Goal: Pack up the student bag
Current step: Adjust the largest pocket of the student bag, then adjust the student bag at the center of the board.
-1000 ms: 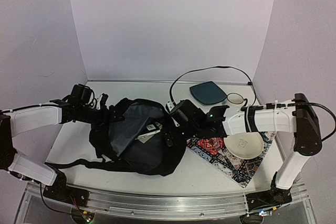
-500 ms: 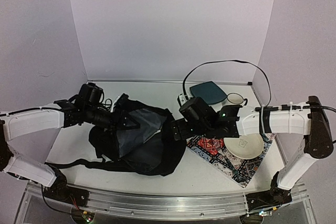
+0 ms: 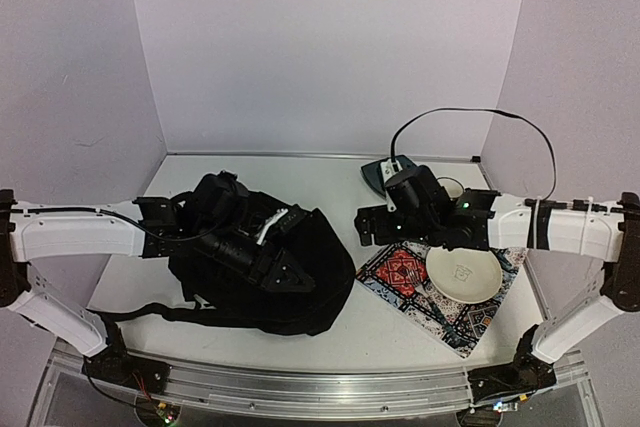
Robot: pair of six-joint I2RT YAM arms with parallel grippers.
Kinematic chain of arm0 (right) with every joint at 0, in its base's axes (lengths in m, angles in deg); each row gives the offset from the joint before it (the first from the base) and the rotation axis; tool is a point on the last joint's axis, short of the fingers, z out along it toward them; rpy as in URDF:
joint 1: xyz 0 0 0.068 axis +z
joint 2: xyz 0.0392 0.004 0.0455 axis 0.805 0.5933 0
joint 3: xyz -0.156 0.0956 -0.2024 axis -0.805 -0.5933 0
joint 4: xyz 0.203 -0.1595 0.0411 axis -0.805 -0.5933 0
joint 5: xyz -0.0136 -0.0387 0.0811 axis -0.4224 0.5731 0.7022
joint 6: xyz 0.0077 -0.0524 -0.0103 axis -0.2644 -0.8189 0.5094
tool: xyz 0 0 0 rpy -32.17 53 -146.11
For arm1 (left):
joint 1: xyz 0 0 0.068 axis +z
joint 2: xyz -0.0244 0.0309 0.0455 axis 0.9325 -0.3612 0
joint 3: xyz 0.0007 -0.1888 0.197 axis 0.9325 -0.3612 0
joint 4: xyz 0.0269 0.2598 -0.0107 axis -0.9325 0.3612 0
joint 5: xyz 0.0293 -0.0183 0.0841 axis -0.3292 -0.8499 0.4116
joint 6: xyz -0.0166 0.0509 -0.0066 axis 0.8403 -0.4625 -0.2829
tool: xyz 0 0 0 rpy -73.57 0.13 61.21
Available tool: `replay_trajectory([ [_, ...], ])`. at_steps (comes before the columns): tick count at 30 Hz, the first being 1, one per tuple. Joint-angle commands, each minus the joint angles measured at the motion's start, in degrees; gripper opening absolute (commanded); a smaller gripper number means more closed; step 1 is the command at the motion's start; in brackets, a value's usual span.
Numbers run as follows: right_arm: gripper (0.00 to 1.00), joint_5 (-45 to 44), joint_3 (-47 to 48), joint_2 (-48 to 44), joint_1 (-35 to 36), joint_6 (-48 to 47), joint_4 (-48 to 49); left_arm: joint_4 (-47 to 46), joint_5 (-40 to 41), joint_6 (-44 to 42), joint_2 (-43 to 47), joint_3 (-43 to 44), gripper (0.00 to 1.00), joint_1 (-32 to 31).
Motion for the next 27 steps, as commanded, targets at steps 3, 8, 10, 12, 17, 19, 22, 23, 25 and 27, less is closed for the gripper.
replay_trajectory([
  [3,0.91,8.2,2.2,3.1,-2.3,-3.2,3.7,10.3,18.7,-6.8,1.6,6.4,0.78,1.1],
  [8,0.87,12.2,9.1,9.4,-2.3,-5.5,4.0,12.5,26.4,-7.4,-3.9,9.5,0.77,8.2],
  [10,0.84,13.9,11.2,12.0,-2.3,-5.6,4.0,12.6,28.2,-7.9,-6.7,10.9,0.78,11.0],
  [12,0.79,16.3,13.7,14.5,-2.3,-5.6,4.0,12.6,31.3,-8.9,-9.1,13.0,0.78,12.3],
  [17,0.68,21.9,18.7,20.2,-2.2,-3.5,4.7,13.9,34.9,-10.9,-15.4,18.6,0.79,13.3],
  [19,0.65,23.8,20.5,22.5,-2.2,-2.2,4.9,14.4,35.0,-11.4,-17.4,19.9,0.80,13.5],
  [22,0.58,23.9,23.8,26.2,-2.2,0.4,5.0,15.4,37.3,-11.6,-19.5,21.1,0.80,13.5],
  [23,0.55,23.7,24.8,27.6,-2.2,1.6,4.9,15.7,38.0,-11.7,-20.1,21.3,0.80,13.5],
  [25,0.50,23.1,26.4,30.0,-2.2,4.2,4.9,16.1,38.9,-11.9,-20.9,21.6,0.80,13.6],
  [27,0.45,22.3,27.9,31.9,-2.2,6.2,4.7,16.3,39.1,-12.0,-21.5,21.7,0.78,13.6],
])
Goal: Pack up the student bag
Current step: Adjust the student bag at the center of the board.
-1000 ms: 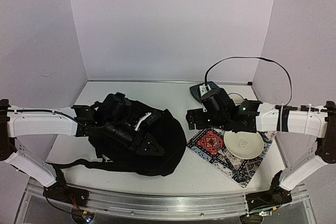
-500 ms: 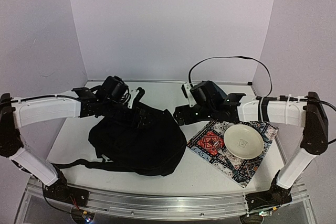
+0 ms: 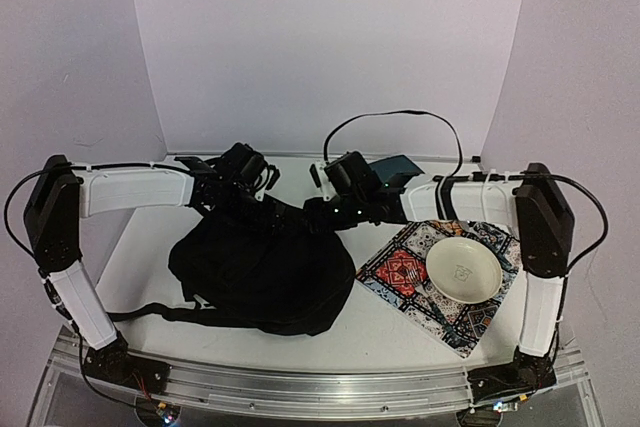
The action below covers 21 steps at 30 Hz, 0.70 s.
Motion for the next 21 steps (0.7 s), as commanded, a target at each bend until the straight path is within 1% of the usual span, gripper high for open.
replay_trajectory([
  [1,0.44,-0.3,4.7,4.4,0.2,6.1,-0.4,1.8,2.9,-1.4,-1.3,2.8,0.77,0.2],
  [7,0.36,-2.6,7.5,8.4,0.2,9.3,-0.9,1.8,0.6,-0.9,-2.3,3.0,0.66,0.2],
  [12,0.32,-5.4,9.2,10.6,0.2,10.4,-1.5,1.7,-2.7,-0.5,-2.9,3.0,0.59,0.2],
  [18,0.31,-8.0,10.4,13.1,0.2,11.4,-2.0,1.7,-5.2,-0.2,-3.5,3.4,0.52,0.2],
  [21,0.31,-8.5,10.9,14.3,0.2,11.9,-2.1,1.6,-6.6,0.0,-3.7,3.5,0.47,0.2],
])
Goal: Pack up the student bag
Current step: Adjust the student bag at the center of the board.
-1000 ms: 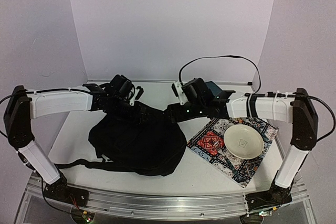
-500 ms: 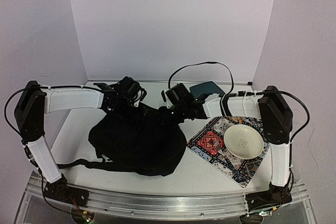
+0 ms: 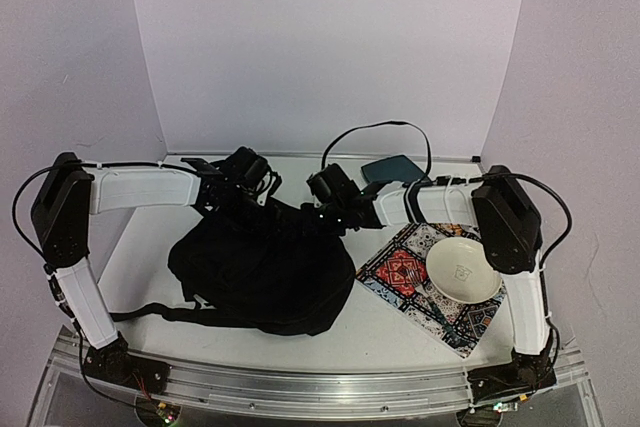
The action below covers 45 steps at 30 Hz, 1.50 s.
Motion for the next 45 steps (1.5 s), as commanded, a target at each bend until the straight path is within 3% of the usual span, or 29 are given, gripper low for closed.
replay_trajectory([
  [1,0.31,-2.9,2.5,2.6,0.2,1.8,-1.5,0.3,-4.5,0.2,-0.8,2.5,0.45,-0.2],
  [12,0.31,-2.5,5.5,6.7,0.3,2.3,-1.4,-0.7,-8.0,0.6,0.0,1.1,0.13,-0.2],
  [16,0.18,-2.7,5.3,5.7,0.3,1.1,-1.4,-0.8,-6.5,0.5,0.9,0.3,0.01,-0.2],
  [18,0.05,-3.3,4.2,4.0,0.2,0.2,-1.4,-0.8,-5.1,0.5,1.5,-0.2,0.00,-0.2],
  [20,0.00,-4.5,2.6,1.7,0.2,-0.6,-1.4,-0.8,-3.9,0.6,2.0,-0.7,0.00,-0.2],
  [32,0.00,-5.9,-9.5,-13.6,-1.4,-4.9,-2.0,-0.3,1.5,0.6,6.0,-3.7,0.00,1.1],
  [40,0.00,-1.7,-11.6,-16.1,-1.6,-8.4,-4.1,0.1,4.2,0.5,8.5,-4.4,0.00,1.8],
  [45,0.00,1.7,-15.1,-18.7,-1.6,-9.0,-4.6,0.9,7.6,1.2,9.2,-4.1,0.00,6.2],
])
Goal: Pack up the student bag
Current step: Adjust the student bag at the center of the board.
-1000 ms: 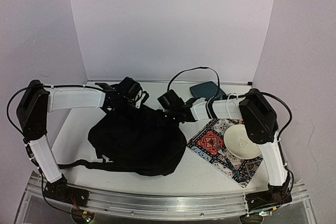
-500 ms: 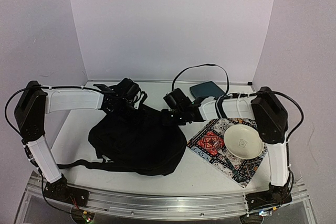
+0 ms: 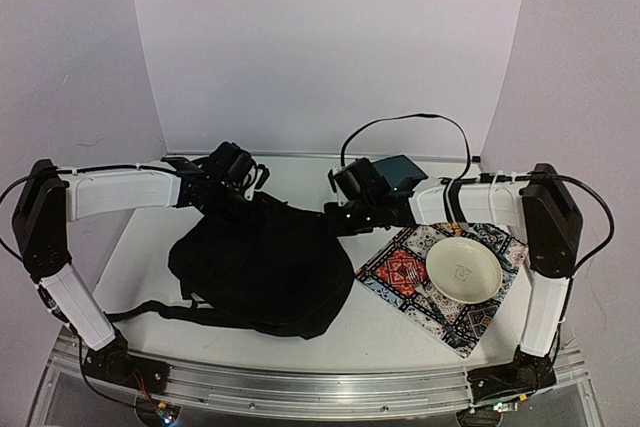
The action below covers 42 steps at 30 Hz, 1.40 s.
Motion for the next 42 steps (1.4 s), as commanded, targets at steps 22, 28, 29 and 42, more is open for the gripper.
replay_trajectory([
  [22,0.00,24.3,-2.9,-6.1,5.4,-3.4,1.5,-4.8,-3.5,3.4,-13.2,18.2,0.00,14.9],
  [28,0.00,26.6,2.4,-1.3,10.3,-2.8,2.4,-5.6,-3.9,2.0,-19.3,24.7,0.00,14.6],
  [29,0.00,26.4,2.2,-1.2,10.7,-2.5,2.5,-5.6,-4.1,1.6,-19.9,25.4,0.00,14.5],
  [42,0.35,17.8,-5.8,-9.5,8.3,-1.7,2.9,-9.1,-4.0,-3.0,-7.1,13.1,0.48,10.1],
])
